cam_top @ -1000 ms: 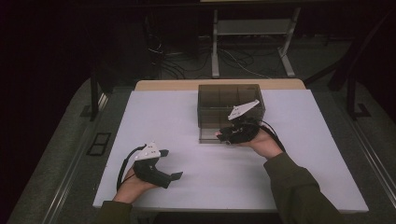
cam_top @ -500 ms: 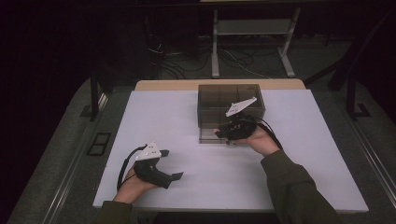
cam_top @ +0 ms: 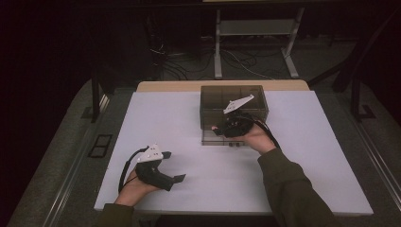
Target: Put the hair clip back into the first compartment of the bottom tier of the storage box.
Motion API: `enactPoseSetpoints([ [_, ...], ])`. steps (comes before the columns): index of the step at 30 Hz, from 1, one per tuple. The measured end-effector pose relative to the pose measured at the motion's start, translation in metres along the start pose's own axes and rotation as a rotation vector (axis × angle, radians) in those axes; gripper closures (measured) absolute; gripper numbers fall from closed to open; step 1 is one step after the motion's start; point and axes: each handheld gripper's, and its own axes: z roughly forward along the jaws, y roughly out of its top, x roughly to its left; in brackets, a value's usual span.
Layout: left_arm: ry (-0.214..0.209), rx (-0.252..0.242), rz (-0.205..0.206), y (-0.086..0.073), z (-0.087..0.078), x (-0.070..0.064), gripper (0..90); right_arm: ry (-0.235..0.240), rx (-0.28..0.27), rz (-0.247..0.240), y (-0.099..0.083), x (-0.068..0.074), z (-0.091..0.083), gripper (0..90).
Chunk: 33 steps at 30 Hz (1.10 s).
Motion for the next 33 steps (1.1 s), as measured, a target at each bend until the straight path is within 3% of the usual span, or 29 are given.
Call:
enactPoseSetpoints([
  [12,0.001,0.000,0.000,0.000,0.000,-0.001,0.0,-0.021,-0.008,-0.003,0.003,-0.002,0.015,67.0],
  [17,0.001,0.002,0.001,0.000,0.000,0.000,0.0,-0.017,-0.038,0.023,0.002,-0.006,0.023,66.9],
  [23,-0.001,0.004,0.000,-0.001,0.000,0.000,0.0,-0.028,0.004,0.019,-0.003,-0.006,0.038,66.9],
  [33,-0.004,0.007,0.003,0.000,0.001,-0.001,0.0,-0.048,0.046,0.032,-0.007,-0.012,0.044,66.9],
])
